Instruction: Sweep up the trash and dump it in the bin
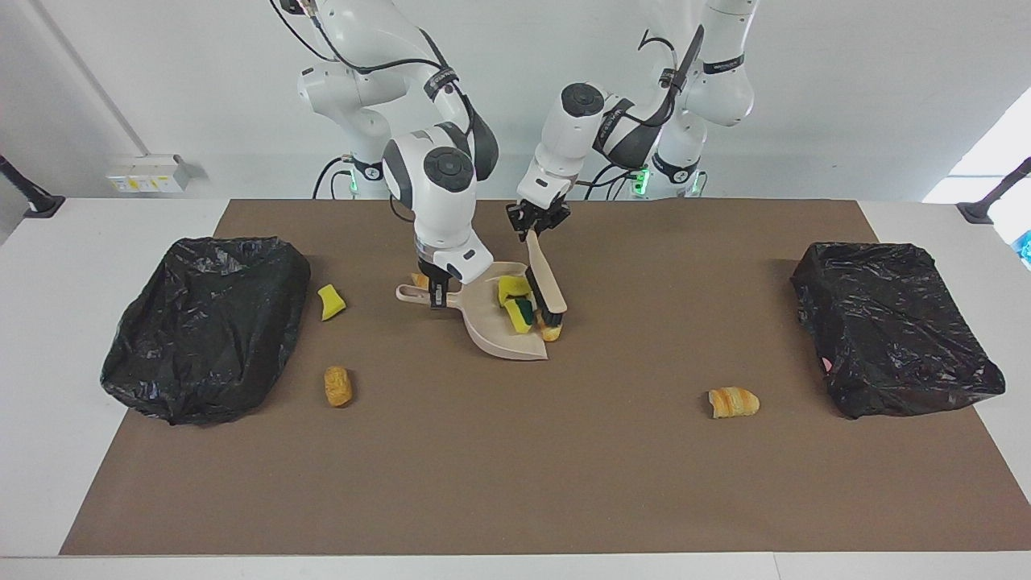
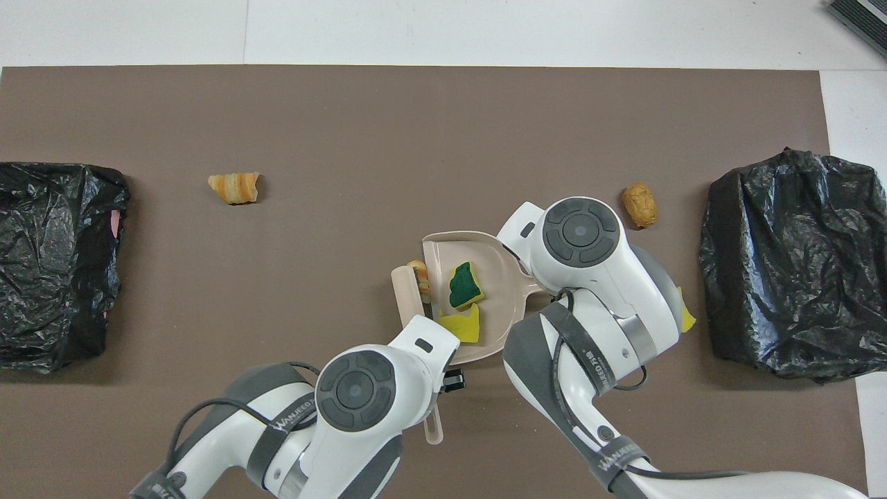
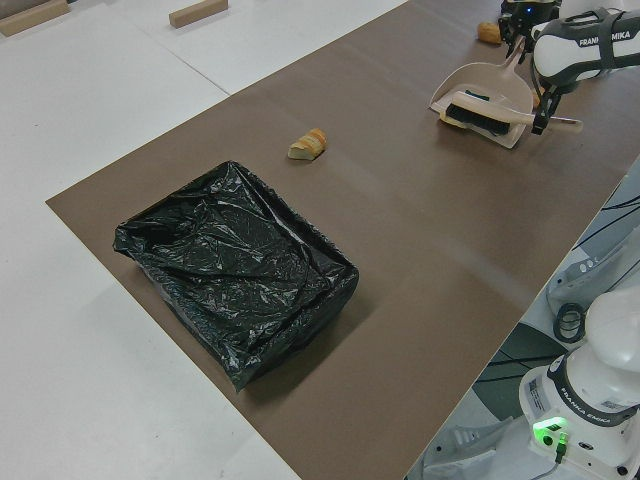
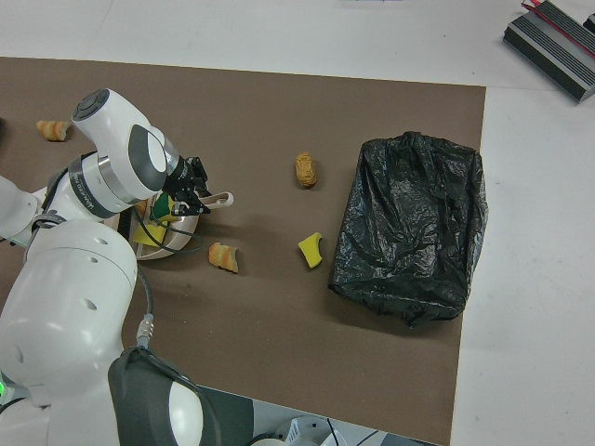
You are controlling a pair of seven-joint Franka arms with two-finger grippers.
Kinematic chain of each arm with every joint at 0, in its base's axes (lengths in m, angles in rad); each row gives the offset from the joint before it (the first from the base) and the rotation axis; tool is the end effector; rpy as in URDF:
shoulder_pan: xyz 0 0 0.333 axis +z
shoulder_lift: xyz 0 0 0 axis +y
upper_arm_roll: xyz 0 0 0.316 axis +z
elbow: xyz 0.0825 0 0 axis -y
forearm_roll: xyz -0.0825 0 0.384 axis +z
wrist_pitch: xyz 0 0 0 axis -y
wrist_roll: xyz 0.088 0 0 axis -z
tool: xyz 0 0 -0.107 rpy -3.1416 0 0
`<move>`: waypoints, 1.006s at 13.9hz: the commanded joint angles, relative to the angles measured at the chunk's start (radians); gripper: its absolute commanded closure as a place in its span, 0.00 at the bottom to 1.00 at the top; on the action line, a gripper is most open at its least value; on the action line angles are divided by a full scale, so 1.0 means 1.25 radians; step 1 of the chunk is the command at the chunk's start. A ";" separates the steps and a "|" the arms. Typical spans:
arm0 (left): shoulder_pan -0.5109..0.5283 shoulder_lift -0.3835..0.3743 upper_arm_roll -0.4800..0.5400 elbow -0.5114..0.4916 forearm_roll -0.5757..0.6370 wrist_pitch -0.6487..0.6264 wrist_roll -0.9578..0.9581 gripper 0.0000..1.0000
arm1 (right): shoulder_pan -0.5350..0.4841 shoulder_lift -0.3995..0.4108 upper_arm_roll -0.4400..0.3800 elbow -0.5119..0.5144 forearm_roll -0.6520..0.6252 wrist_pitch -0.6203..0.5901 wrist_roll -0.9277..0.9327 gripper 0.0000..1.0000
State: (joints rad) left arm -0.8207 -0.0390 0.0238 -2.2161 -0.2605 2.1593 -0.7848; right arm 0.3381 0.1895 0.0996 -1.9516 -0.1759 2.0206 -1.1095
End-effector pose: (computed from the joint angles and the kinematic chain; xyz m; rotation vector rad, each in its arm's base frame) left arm 0.3558 -0.3788 0.3935 2.9852 0.2018 -0.2495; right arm 0.5333 0.2364 0.3742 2.0850 2.2180 -0.2386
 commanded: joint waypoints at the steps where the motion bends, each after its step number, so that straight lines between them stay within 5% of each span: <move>1: 0.109 -0.011 0.002 0.094 0.011 -0.171 0.095 1.00 | -0.003 -0.015 0.004 -0.023 -0.020 0.021 0.036 1.00; 5: 0.245 -0.018 0.001 0.136 0.123 -0.245 0.153 1.00 | -0.003 -0.015 0.004 -0.023 -0.020 0.021 0.036 1.00; 14: 0.559 0.054 0.001 0.152 0.340 -0.176 0.494 1.00 | -0.003 -0.013 0.004 -0.016 -0.011 0.017 0.036 1.00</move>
State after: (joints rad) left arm -0.1588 -0.0254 0.0414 -2.0543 0.0868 1.9143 -0.2015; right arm 0.3381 0.1892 0.0997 -1.9516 -0.1759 2.0209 -1.1088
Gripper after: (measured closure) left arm 0.740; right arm 0.692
